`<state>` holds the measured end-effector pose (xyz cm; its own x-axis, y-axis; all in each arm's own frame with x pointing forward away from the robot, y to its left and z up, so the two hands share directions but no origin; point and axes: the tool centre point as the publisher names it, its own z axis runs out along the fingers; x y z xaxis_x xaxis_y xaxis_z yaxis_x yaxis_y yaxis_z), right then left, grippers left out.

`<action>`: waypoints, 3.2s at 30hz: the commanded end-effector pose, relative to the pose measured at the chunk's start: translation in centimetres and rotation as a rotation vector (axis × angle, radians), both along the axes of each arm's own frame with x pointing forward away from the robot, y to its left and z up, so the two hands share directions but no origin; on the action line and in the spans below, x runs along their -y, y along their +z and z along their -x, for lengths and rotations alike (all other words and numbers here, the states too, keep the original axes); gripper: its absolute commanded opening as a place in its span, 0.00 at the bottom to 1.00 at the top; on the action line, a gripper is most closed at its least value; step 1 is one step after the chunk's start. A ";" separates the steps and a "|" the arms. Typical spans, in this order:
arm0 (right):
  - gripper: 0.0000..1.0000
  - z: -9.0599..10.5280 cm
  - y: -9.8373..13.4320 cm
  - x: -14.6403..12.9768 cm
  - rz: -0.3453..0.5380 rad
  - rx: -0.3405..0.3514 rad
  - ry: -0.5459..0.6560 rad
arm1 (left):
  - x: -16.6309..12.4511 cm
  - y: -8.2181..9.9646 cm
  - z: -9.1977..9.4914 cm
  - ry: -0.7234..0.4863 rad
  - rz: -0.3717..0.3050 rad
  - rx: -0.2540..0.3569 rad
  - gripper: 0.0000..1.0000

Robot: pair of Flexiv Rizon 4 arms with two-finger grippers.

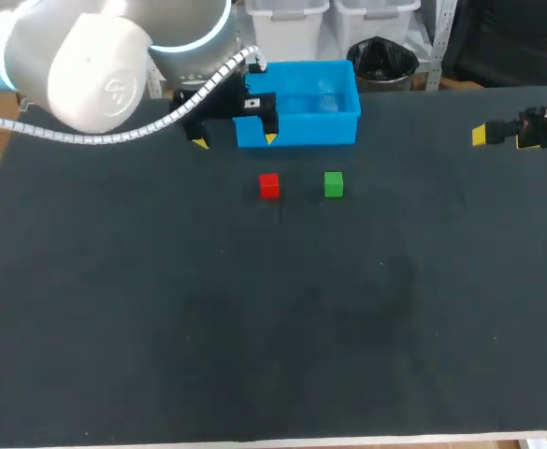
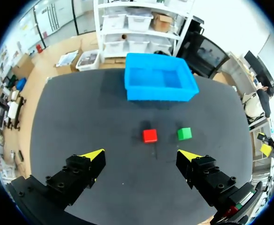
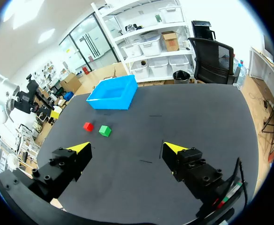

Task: Use the left arm to pick the red cube and place it into the blue plastic box first, then use the right arm to grasp the green cube and put it into the same blue plastic box after the first action is fully finished.

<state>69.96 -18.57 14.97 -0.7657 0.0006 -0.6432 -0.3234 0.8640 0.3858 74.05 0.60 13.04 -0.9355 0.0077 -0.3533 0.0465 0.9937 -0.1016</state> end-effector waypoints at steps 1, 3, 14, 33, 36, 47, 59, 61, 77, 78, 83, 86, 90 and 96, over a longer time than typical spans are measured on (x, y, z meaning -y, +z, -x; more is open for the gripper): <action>1.00 0.0 0.0 0.0 0.001 0.000 -0.001 | 2.0 -1.1 -2.8 0.027 -0.029 -0.079 1.00; 1.00 0.0 0.0 0.0 0.001 0.000 -0.001 | 2.3 -1.7 -3.3 0.044 -0.036 -0.100 1.00; 1.00 0.0 0.0 0.0 0.001 0.000 -0.001 | 3.4 -4.2 -4.9 0.067 -0.045 -0.151 1.00; 1.00 0.0 0.0 0.0 0.001 0.000 -0.001 | 3.0 -8.4 -4.6 0.076 -0.054 -0.146 1.00; 1.00 0.0 0.0 0.0 0.001 0.000 -0.001 | 2.9 -9.2 -4.5 0.079 -0.056 -0.153 1.00; 1.00 0.0 0.0 0.0 0.001 0.000 -0.001 | 2.6 -11.6 -3.8 0.073 -0.073 -0.176 1.00; 1.00 0.0 0.0 0.0 0.001 0.000 -0.001 | 3.0 -13.3 -3.8 0.088 -0.095 -0.192 1.00; 1.00 0.0 0.0 0.0 0.001 0.000 -0.001 | 3.0 -13.6 -3.9 0.093 -0.098 -0.195 1.00; 1.00 0.0 0.0 0.0 0.001 0.000 -0.001 | 3.7 -14.3 -4.6 0.118 -0.100 -0.208 0.00; 1.00 0.0 0.0 0.0 0.001 0.000 -0.001 | 3.7 -14.3 -4.6 0.117 -0.100 -0.208 0.00; 1.00 0.0 0.0 0.0 0.001 0.000 -0.001 | 3.7 -14.3 -4.6 0.115 -0.101 -0.211 0.00; 1.00 0.0 0.0 0.0 0.001 0.000 -0.001 | 3.6 -14.3 -4.6 0.115 -0.100 -0.213 0.00; 1.00 0.0 0.0 0.0 0.001 0.000 -0.001 | 3.5 -13.5 -4.1 0.087 -0.131 -0.195 0.00; 1.00 0.0 0.0 0.0 0.001 0.000 -0.001 | 3.1 -10.5 -4.0 0.068 -0.123 -0.168 0.00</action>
<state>69.96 -18.57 14.97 -0.7657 0.0005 -0.6432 -0.3235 0.8640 0.3858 78.48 -2.97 0.92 -0.9825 -0.0279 -0.1844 -0.0333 0.9991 0.0267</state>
